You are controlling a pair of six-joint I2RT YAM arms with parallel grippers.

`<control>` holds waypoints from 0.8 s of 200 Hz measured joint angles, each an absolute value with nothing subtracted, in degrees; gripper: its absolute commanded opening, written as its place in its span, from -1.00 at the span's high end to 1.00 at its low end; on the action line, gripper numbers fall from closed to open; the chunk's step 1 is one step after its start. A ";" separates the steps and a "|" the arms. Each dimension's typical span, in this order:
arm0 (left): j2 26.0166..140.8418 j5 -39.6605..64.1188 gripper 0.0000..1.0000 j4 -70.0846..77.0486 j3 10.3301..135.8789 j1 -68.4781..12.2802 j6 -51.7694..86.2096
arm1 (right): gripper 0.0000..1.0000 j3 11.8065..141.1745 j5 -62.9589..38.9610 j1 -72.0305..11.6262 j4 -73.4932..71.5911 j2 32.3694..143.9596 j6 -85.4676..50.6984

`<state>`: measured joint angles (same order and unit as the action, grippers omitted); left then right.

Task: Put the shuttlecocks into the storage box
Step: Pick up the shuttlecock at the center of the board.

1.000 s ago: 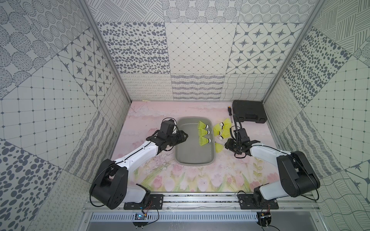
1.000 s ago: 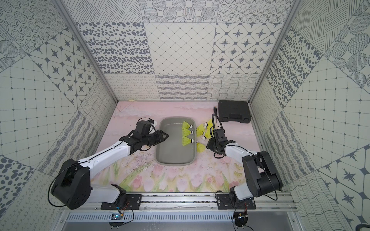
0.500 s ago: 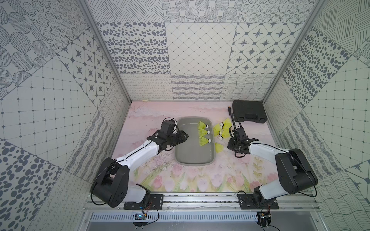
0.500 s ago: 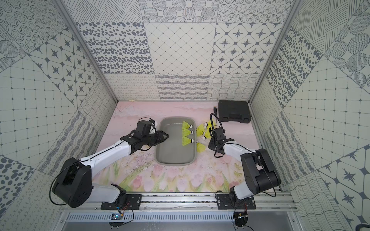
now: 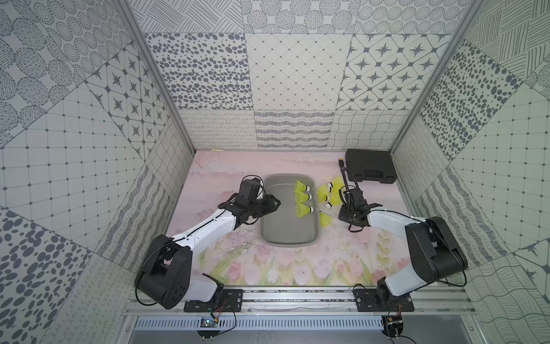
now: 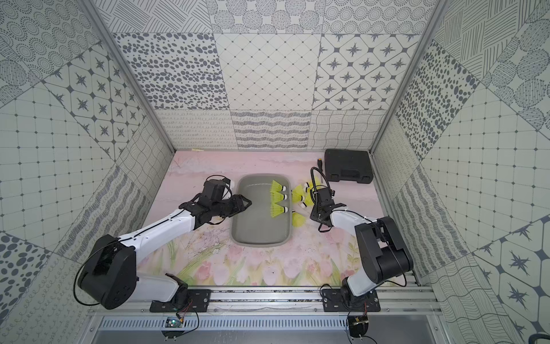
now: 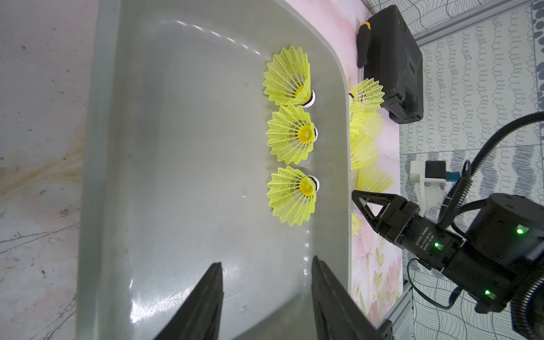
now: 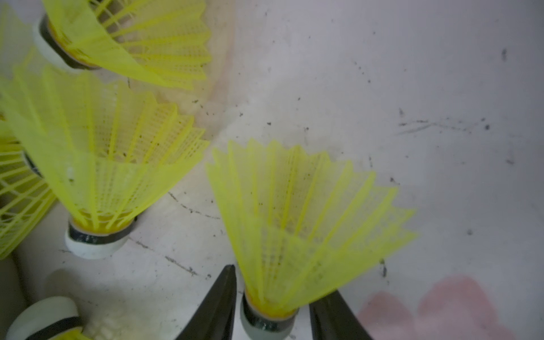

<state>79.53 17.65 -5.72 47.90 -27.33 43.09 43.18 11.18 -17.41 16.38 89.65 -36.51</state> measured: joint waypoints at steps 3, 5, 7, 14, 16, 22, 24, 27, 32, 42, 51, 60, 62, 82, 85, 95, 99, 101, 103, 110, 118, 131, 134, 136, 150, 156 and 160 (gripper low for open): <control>79.53 17.65 -0.04 -5.72 47.90 -27.33 43.09 | 0.33 43.18 11.22 -17.41 16.34 89.67 -36.45; 79.53 17.65 -0.04 -5.72 47.90 -27.31 43.09 | 0.34 43.18 11.27 -17.41 16.32 89.67 -36.56; 79.53 17.65 -0.04 -5.72 47.90 -27.31 43.09 | 0.36 43.18 11.35 -17.41 16.34 89.69 -36.69; 79.53 17.65 -0.04 -5.72 47.90 -27.31 43.09 | 0.42 43.18 11.51 -17.41 16.34 89.69 -36.88; 79.53 17.65 -0.04 -5.72 47.90 -27.31 43.09 | 0.43 43.18 11.62 -17.41 16.36 89.69 -36.80; 79.53 17.65 -0.04 -5.72 47.90 -27.31 43.09 | 0.47 43.18 11.75 -17.41 16.32 89.69 -36.88; 79.53 17.65 -0.04 -5.72 47.90 -27.31 43.09 | 0.49 43.18 11.77 -17.41 16.32 89.67 -36.86; 79.53 17.65 -0.04 -5.72 47.90 -27.31 43.09 | 0.51 43.16 11.84 -17.41 16.27 89.67 -36.99; 79.53 17.65 -0.04 -5.72 47.90 -27.31 43.09 | 0.53 43.09 11.90 -17.41 16.19 89.62 -36.93; 79.53 17.65 -0.04 -5.72 47.90 -27.33 43.09 | 0.54 42.70 11.99 -17.41 15.86 89.23 -36.75; 79.53 17.65 -0.04 -5.74 47.90 -27.33 43.05 | 0.55 41.98 12.01 -17.41 15.40 88.58 -36.42; 79.53 17.67 -0.04 -5.76 47.94 -27.31 42.96 | 0.55 40.77 11.81 -17.41 15.03 87.15 -35.75; 79.53 17.67 -0.04 -5.76 47.97 -27.31 42.96 | 0.55 40.58 11.77 -17.41 14.98 86.76 -35.55; 79.53 17.65 -0.04 -6.02 48.64 -27.33 42.70 | 0.55 38.13 10.31 -17.41 14.28 81.32 -32.25; 79.53 17.61 -0.04 -6.15 48.77 -27.33 42.63 | 0.55 37.87 10.04 -17.41 14.02 80.42 -31.59; 79.57 17.58 -0.04 -6.66 49.43 -27.31 42.19 | 0.56 37.01 8.56 -17.41 13.17 77.32 -29.39; 79.61 17.56 -0.04 -6.87 49.69 -27.31 41.91 | 0.56 36.75 8.03 -17.41 12.69 76.20 -28.56; 79.64 17.56 -0.04 -7.01 49.84 -27.33 41.78 | 0.56 36.60 7.51 -17.41 12.51 75.53 -28.14; 79.66 17.56 -0.04 -7.07 50.02 -27.33 41.60 | 0.56 36.49 6.98 -17.41 12.27 74.83 -27.51; 79.72 17.47 -0.03 -7.29 50.48 -27.33 41.10 | 0.57 36.10 5.43 -17.41 11.46 72.71 -25.78; 79.72 17.41 -0.03 -7.70 50.94 -27.33 40.38 | 0.57 35.83 3.44 -17.45 10.46 70.63 -23.79; 79.72 17.39 -0.02 -8.56 51.88 -27.38 38.79 | 0.57 35.83 -0.01 -17.63 9.32 68.01 -20.38; 79.72 17.39 -0.02 -8.69 52.05 -27.38 38.48 | 0.57 35.86 -1.10 -17.65 9.10 67.57 -19.79; 79.72 17.41 -0.02 -8.80 52.21 -27.40 38.19 | 0.57 35.88 -1.23 -17.69 9.04 67.35 -19.38; 79.66 17.65 -0.02 -9.41 53.28 -27.55 36.03 | 0.57 36.16 -5.45 -17.89 8.88 66.17 -15.51; 79.66 17.82 -0.01 -9.61 53.82 -27.68 35.11 | 0.57 36.38 -7.18 -18.02 8.99 66.00 -14.15; 79.66 18.15 -0.01 -9.74 54.28 -27.75 34.22 | 0.57 36.60 -8.51 -18.09 9.13 65.98 -13.08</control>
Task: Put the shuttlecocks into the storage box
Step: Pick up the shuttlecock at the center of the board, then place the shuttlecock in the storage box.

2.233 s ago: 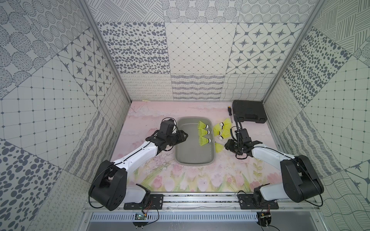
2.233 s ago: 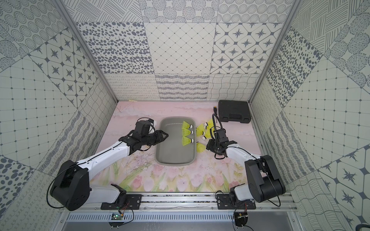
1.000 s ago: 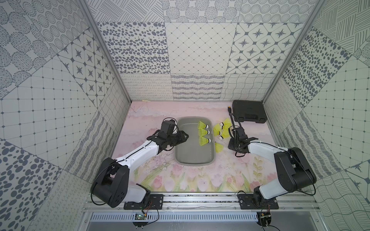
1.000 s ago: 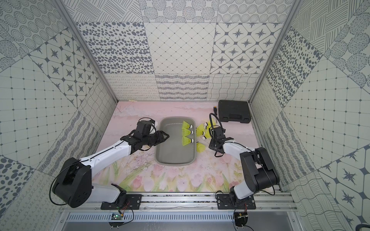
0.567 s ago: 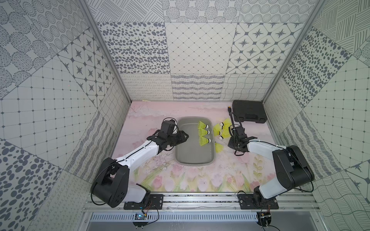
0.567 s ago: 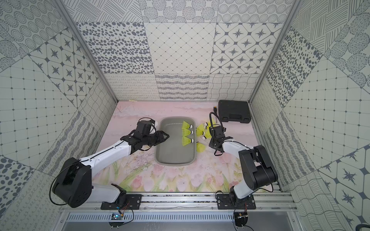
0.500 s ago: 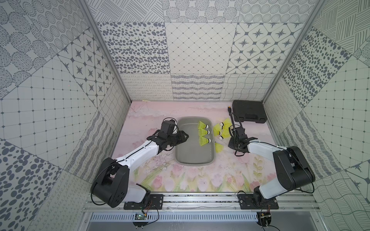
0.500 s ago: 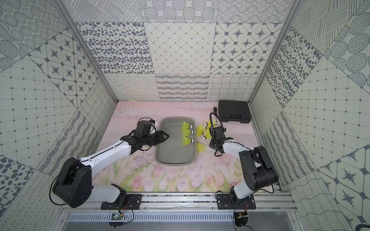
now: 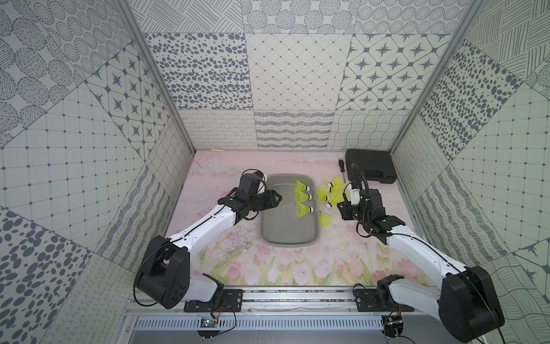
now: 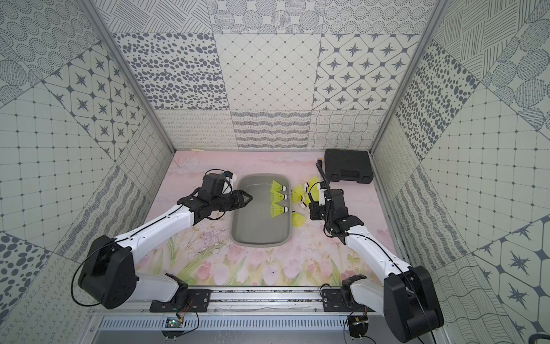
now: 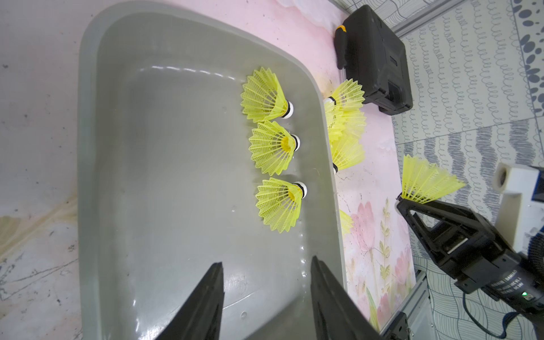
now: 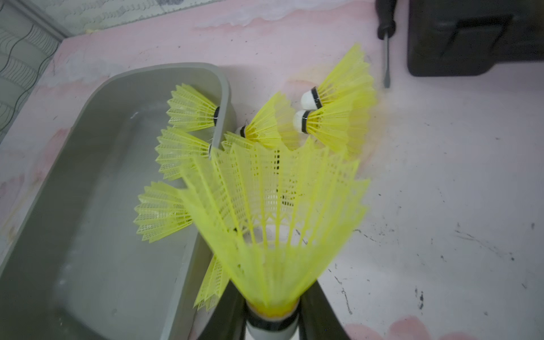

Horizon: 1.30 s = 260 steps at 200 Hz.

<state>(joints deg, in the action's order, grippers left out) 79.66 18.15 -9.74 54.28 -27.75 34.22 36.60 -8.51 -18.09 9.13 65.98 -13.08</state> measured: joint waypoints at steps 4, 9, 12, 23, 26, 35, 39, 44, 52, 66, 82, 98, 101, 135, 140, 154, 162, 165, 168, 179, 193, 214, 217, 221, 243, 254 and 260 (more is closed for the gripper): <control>79.66 18.46 0.00 -9.82 54.68 -27.83 33.63 | 0.57 36.82 -9.39 -18.28 9.19 65.98 -12.21; 79.66 18.96 0.00 -10.04 55.22 -27.92 32.77 | 0.57 37.08 -10.76 -18.44 9.21 65.98 -10.98; 79.68 19.33 0.00 -10.33 55.70 -28.01 32.18 | 0.57 37.30 -11.64 -18.68 9.26 65.98 -10.07; 79.85 20.86 0.00 -10.98 57.32 -28.10 30.24 | 0.58 38.02 -14.13 -19.42 9.41 65.98 -7.73; 79.99 21.41 0.00 -11.31 57.93 -28.12 29.61 | 0.57 38.19 -14.70 -19.64 9.43 65.98 -6.92; 80.51 23.14 0.01 -12.05 59.75 -28.14 27.94 | 0.57 38.83 -16.67 -20.49 9.47 65.98 -5.19; 80.79 23.81 0.01 -12.45 60.55 -28.14 27.29 | 0.57 39.07 -17.32 -20.84 9.54 65.98 -4.36; 81.19 24.75 0.02 -12.84 61.54 -28.14 26.46 | 0.57 39.51 -18.39 -21.26 9.72 66.00 -3.49; 81.91 26.46 0.02 -13.69 63.33 -28.18 24.95 | 0.58 40.21 -19.88 -21.85 10.02 66.13 -2.24; 83.35 29.30 0.03 -15.55 66.46 -28.45 22.39 | 0.59 42.13 -22.28 -22.85 10.96 67.00 -0.56; 84.93 32.42 0.03 -18.06 69.89 -28.97 19.35 | 0.59 45.06 -24.64 -24.16 11.84 69.08 1.10; 86.30 34.89 0.02 -20.99 73.14 -29.74 16.12 | 0.59 47.40 -26.26 -25.63 12.82 71.05 2.33; 86.59 35.40 0.01 -21.65 73.82 -29.95 15.49 | 0.59 47.77 -26.52 -25.91 12.95 71.35 2.44; 88.49 38.72 0.00 -27.07 78.78 -31.46 9.47 | 0.57 50.83 -28.56 -28.91 15.16 75.07 3.86; 88.60 38.98 0.00 -27.68 79.24 -31.64 8.73 | 0.57 51.11 -28.73 -29.19 15.35 75.46 3.95; 88.95 39.66 0.00 -29.52 80.36 -32.12 6.74 | 0.56 51.86 -29.30 -30.04 15.99 76.47 4.29; 89.17 40.16 0.00 -30.57 80.95 -32.34 5.56 | 0.56 52.12 -29.56 -30.41 16.38 76.82 4.54; 89.23 40.29 0.00 -30.87 81.12 -32.42 5.28 | 0.56 52.23 -29.63 -30.55 16.56 76.93 4.56; 89.34 40.49 0.00 -31.38 81.34 -32.53 4.73 | 0.56 52.34 -29.69 -30.65 16.71 77.03 4.62; 89.65 41.15 0.02 -32.77 82.11 -32.80 3.27 | 0.56 52.77 -30.06 -30.96 17.23 77.43 4.78; 90.04 41.63 0.02 -34.59 83.00 -33.21 1.32 | 0.56 53.32 -30.63 -31.24 17.65 77.89 4.89; 90.76 41.91 0.04 -37.12 84.07 -33.61 -1.17 | 0.56 54.02 -31.31 -31.55 17.96 78.50 5.02; 90.89 41.95 0.04 -37.54 84.23 -33.67 -1.58 | 0.56 54.06 -31.38 -31.55 18.06 78.54 5.04; 91.02 41.98 0.05 -37.93 84.40 -33.71 -1.93 | 0.56 54.19 -31.55 -31.57 18.28 78.61 5.08; 91.81 42.11 0.10 -40.10 85.21 -33.82 -3.84 | 0.55 54.68 -32.10 -31.92 18.87 78.96 5.30; 92.14 42.22 0.11 -40.95 85.52 -33.89 -4.67 | 0.55 54.78 -32.36 -32.12 19.16 79.05 5.41; 92.29 42.26 0.12 -41.41 85.67 -33.89 -5.02 | 0.54 54.81 -32.49 -32.21 19.29 79.09 5.48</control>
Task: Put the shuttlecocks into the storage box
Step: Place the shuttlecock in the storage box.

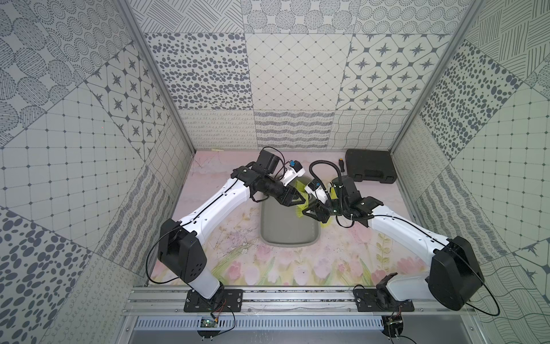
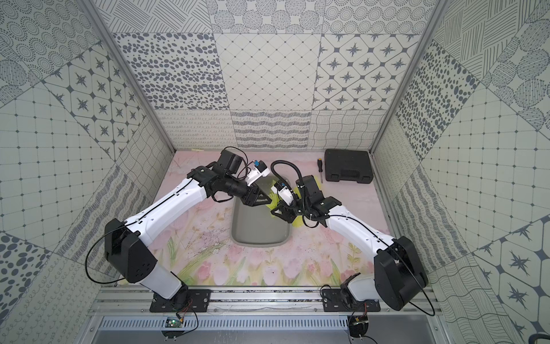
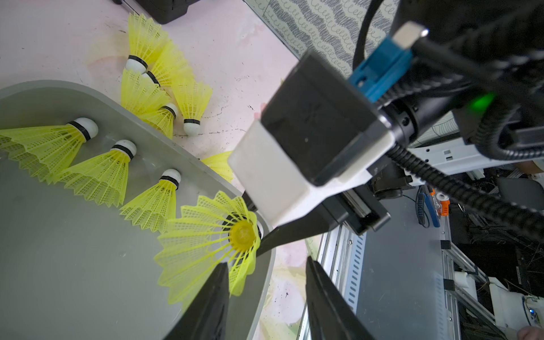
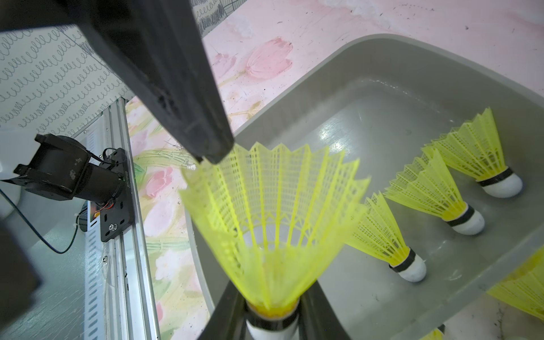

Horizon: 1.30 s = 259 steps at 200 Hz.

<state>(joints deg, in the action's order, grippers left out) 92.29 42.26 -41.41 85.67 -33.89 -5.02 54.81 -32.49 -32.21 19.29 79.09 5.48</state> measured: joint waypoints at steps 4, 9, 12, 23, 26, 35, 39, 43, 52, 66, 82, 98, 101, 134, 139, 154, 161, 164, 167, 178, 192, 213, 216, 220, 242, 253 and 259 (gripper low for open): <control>92.36 42.33 0.12 -41.65 85.71 -33.91 -5.23 | 0.54 54.81 -32.60 -32.21 19.40 79.11 5.52; 92.51 42.46 0.12 -42.02 85.80 -33.95 -5.56 | 0.54 54.81 -32.73 -32.25 19.55 79.13 5.58; 92.55 42.50 0.13 -42.13 85.82 -33.98 -5.69 | 0.54 54.81 -32.82 -32.27 19.64 79.13 5.61; 92.77 42.68 0.15 -42.70 85.95 -34.04 -6.22 | 0.54 54.81 -33.01 -32.32 19.92 79.13 5.69; 92.84 42.70 0.16 -42.83 86.00 -34.06 -6.31 | 0.54 54.81 -33.04 -32.32 19.97 79.13 5.76; 93.01 42.85 0.18 -43.09 86.13 -34.13 -6.61 | 0.54 54.83 -33.10 -32.40 20.10 79.13 5.85; 93.08 42.87 0.18 -43.18 86.17 -34.13 -6.72 | 0.54 54.83 -33.15 -32.42 20.16 79.15 5.87; 93.19 42.87 0.19 -43.35 86.24 -34.15 -6.90 | 0.54 54.85 -33.19 -32.45 20.27 79.20 5.91; 93.41 42.89 0.21 -43.81 86.39 -34.26 -7.20 | 0.54 54.94 -33.30 -32.49 20.43 79.35 6.00; 93.76 42.89 0.25 -44.53 86.56 -34.41 -7.64 | 0.54 55.22 -33.45 -32.51 20.75 79.68 6.04; 94.13 42.89 0.38 -44.86 86.70 -34.48 -8.08 | 0.52 55.44 -33.63 -32.53 20.86 79.99 6.07; 94.48 42.87 0.68 -45.30 86.78 -34.50 -8.34 | 0.50 55.46 -33.65 -32.56 20.97 80.03 6.07; 94.52 42.85 0.76 -45.45 86.80 -34.50 -8.34 | 0.49 55.46 -33.65 -32.56 20.99 80.03 6.09; 95.22 42.85 1.00 -45.60 87.07 -34.52 -8.45 | 0.17 55.46 -33.41 -32.56 21.26 80.03 6.37; 95.22 42.87 1.00 -45.56 87.05 -34.52 -8.21 | 0.07 55.46 -33.28 -32.56 21.21 80.03 5.93; 95.18 43.00 1.00 -44.66 86.54 -34.52 -6.98 | -0.25 55.33 -32.36 -32.56 20.43 79.96 5.82; 94.98 43.03 1.00 -43.75 85.91 -34.52 -6.02 | -0.34 54.89 -31.57 -32.56 19.46 79.81 5.65; 94.87 43.00 1.00 -43.27 85.49 -34.52 -5.52 | -0.36 54.63 -31.33 -32.56 19.09 79.66 5.17; 94.76 43.00 1.00 -42.78 85.17 -34.52 -5.02 | -0.38 54.30 -30.92 -32.56 18.70 79.48 5.10; 94.04 42.70 1.00 -40.64 83.13 -34.52 -2.59 | -0.45 52.60 -29.34 -32.56 17.15 78.37 4.45; 92.73 41.85 1.00 -36.99 79.90 -34.52 1.26 | -0.49 49.56 -26.89 -32.56 15.03 76.07 3.46; 90.26 39.62 1.00 -29.89 73.71 -34.52 8.38 | -0.52 44.66 -23.14 -32.56 11.75 71.85 1.63; 89.84 39.27 1.00 -28.64 72.60 -34.52 9.63 | -0.52 44.07 -22.65 -32.56 11.38 71.35 1.43; 89.47 38.85 1.00 -27.31 71.53 -34.52 10.94 | -0.52 43.24 -21.89 -32.56 10.70 70.57 0.84; 87.59 35.99 1.00 -19.70 65.19 -34.52 19.09 | -0.56 39.88 -17.50 -32.56 8.34 67.16 -1.98; 86.91 34.61 1.00 -16.27 62.50 -34.52 23.00 | -0.57 38.76 -15.18 -32.56 7.73 65.87 -3.64; 86.63 33.82 1.00 -14.57 61.17 -34.54 25.08 | -0.58 38.24 -14.02 -32.56 7.42 65.34 -4.45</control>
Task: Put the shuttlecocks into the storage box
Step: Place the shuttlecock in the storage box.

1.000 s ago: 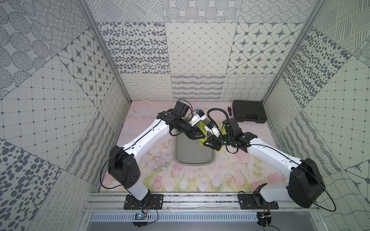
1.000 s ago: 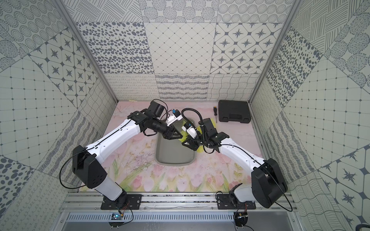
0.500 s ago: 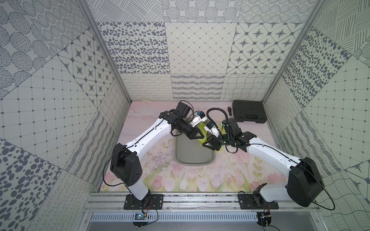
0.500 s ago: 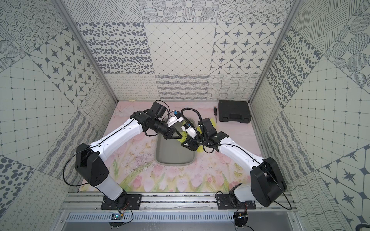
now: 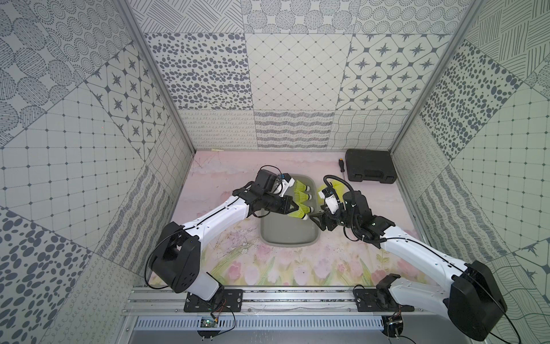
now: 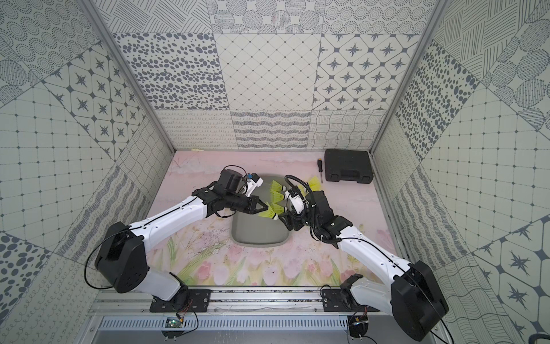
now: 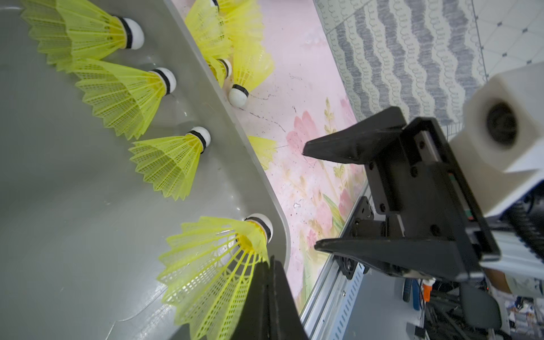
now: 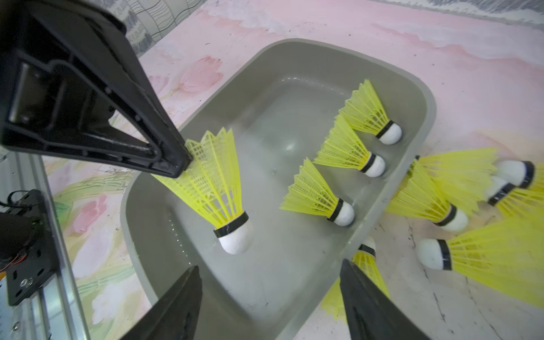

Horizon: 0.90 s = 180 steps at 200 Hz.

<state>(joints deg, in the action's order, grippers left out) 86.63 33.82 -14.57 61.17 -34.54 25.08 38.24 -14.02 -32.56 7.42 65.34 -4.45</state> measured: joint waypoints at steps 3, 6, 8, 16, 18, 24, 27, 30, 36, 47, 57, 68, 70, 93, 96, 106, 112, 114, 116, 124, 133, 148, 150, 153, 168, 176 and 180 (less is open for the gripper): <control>86.48 33.39 1.00 -13.47 60.38 -34.57 26.39 | -0.57 38.00 -13.32 -32.56 7.38 65.04 -4.80; 86.39 33.06 1.00 -12.80 59.86 -34.57 27.18 | -0.58 37.76 -12.69 -32.56 7.35 64.77 -5.41; 86.30 32.73 1.00 -12.08 59.33 -34.59 27.97 | -0.58 37.67 -12.36 -32.56 7.33 64.71 -5.67; 86.08 31.77 1.00 -9.72 57.63 -34.70 30.81 | -0.58 37.32 -10.79 -32.56 7.42 64.31 -6.83; 86.04 31.46 1.00 -9.08 57.19 -34.74 31.55 | -0.58 37.26 -10.48 -32.56 7.46 64.27 -7.16; 86.00 30.70 1.00 -7.46 56.05 -34.89 33.41 | -0.58 37.15 -9.28 -32.56 7.49 64.20 -8.05; 86.00 30.46 1.00 -6.85 55.64 -34.96 34.20 | -0.58 37.10 -8.75 -32.56 7.53 64.20 -8.64; 86.00 30.06 1.00 -5.98 55.02 -35.07 35.27 | -0.57 37.10 -8.27 -32.56 7.57 64.20 -8.93; 86.04 29.45 1.00 -4.71 54.13 -35.20 36.91 | -0.57 37.08 -7.31 -32.56 7.70 64.20 -10.04; 86.24 28.38 1.00 -2.02 52.56 -35.51 40.21 | -0.56 37.08 -5.96 -32.51 8.14 64.31 -11.81; 86.52 27.64 1.00 0.19 51.51 -35.70 42.65 | -0.53 37.12 -4.93 -32.47 8.58 64.71 -13.45; 87.00 26.74 1.00 2.63 50.35 -35.99 45.45 | -0.48 37.41 -4.23 -32.29 9.47 65.84 -15.22; 87.07 26.65 1.00 2.85 50.24 -36.01 45.71 | -0.47 37.45 -4.14 -32.23 9.67 65.98 -15.46; 87.99 25.06 1.00 6.87 48.62 -36.58 50.39 | -0.36 38.44 -4.19 -31.57 11.40 69.28 -18.85; 88.12 24.86 1.00 7.44 48.40 -36.67 51.07 | -0.35 38.59 -4.27 -31.44 11.62 69.65 -19.16; 88.38 24.43 1.00 8.80 47.90 -36.95 52.62 | -0.29 39.03 -4.62 -31.27 11.99 70.98 -20.32; 88.53 24.05 1.00 9.67 47.55 -37.12 53.56 | -0.26 39.38 -4.89 -31.09 12.38 71.70 -20.91; 88.58 23.92 1.00 9.93 47.44 -37.19 53.93 | -0.25 39.48 -4.99 -31.07 12.47 71.99 -20.99; 88.62 23.79 1.00 10.20 47.31 -37.26 54.19 | -0.25 39.59 -5.13 -31.03 12.60 72.18 -21.21; 88.75 23.31 1.00 11.20 46.85 -37.54 55.42 | -0.21 39.90 -5.52 -30.89 12.71 72.99 -21.93; 88.86 22.81 1.00 12.34 46.28 -37.82 56.69 | -0.17 40.18 -6.04 -30.79 12.80 73.73 -22.61; 88.90 22.04 1.00 13.63 45.45 -38.22 58.48 | -0.12 40.62 -6.55 -30.72 12.84 74.72 -23.59; 88.92 22.02 1.00 13.76 45.39 -38.26 58.57 | -0.11 40.66 -6.59 -30.72 12.88 74.81 -23.68; 88.95 21.89 1.00 14.09 45.21 -38.30 58.98 | -0.09 40.73 -6.63 -30.72 12.88 75.02 -23.83; 89.03 21.41 1.00 15.38 44.49 -38.57 60.71 | 0.02 41.08 -7.09 -30.70 12.95 75.92 -24.45; 89.08 21.15 1.00 15.90 44.14 -38.72 61.34 | 0.07 41.32 -7.38 -30.70 12.99 76.42 -24.86; 89.10 21.02 1.00 16.12 43.99 -38.81 61.71 | 0.08 41.41 -7.53 -30.70 12.95 76.62 -25.02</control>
